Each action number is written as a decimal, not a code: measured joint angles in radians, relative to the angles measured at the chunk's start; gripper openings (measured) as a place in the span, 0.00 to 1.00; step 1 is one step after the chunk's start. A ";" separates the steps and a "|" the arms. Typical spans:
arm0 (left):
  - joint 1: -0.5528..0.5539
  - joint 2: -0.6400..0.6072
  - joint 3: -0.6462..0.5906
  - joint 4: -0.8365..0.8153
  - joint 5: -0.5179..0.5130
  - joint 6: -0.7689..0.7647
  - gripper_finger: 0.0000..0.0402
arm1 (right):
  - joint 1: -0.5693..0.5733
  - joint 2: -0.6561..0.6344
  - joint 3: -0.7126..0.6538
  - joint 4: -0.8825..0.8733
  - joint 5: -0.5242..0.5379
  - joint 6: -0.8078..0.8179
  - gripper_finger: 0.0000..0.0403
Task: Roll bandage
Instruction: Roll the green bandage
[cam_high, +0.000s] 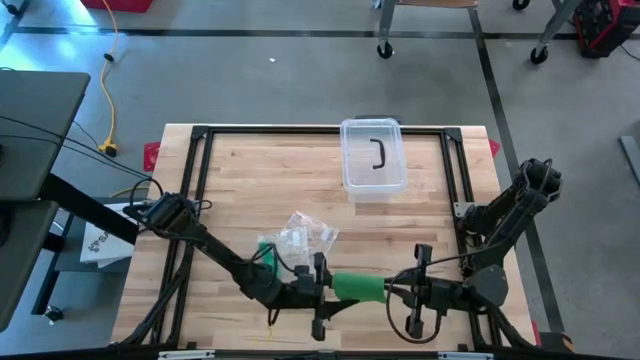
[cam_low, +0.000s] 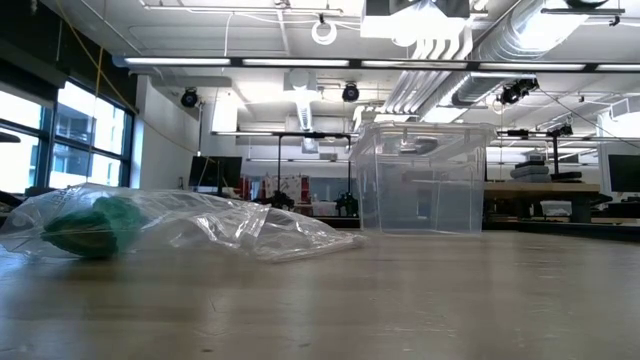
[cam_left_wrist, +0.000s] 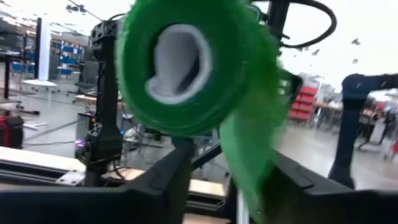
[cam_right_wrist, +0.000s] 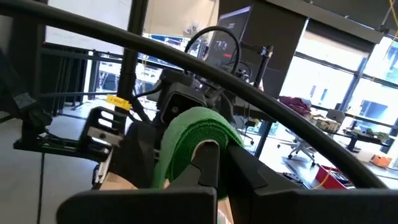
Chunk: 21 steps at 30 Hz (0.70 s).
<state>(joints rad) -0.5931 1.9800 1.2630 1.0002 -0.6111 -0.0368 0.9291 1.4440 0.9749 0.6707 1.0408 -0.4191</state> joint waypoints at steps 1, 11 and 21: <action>0.004 0.000 0.006 -0.017 0.001 0.007 0.32 | 0.000 0.000 0.000 0.000 -0.004 0.002 0.00; 0.040 0.000 0.011 -0.057 -0.082 0.276 0.02 | 0.009 0.000 0.000 0.033 -0.143 0.074 0.00; -0.009 0.000 0.011 -0.075 -0.014 0.345 0.02 | 0.042 0.000 0.000 0.026 -0.072 0.052 0.00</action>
<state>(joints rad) -0.6019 1.9804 1.2739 0.9254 -0.6254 0.3082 0.9710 1.4440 0.9749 0.6963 0.9692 -0.3671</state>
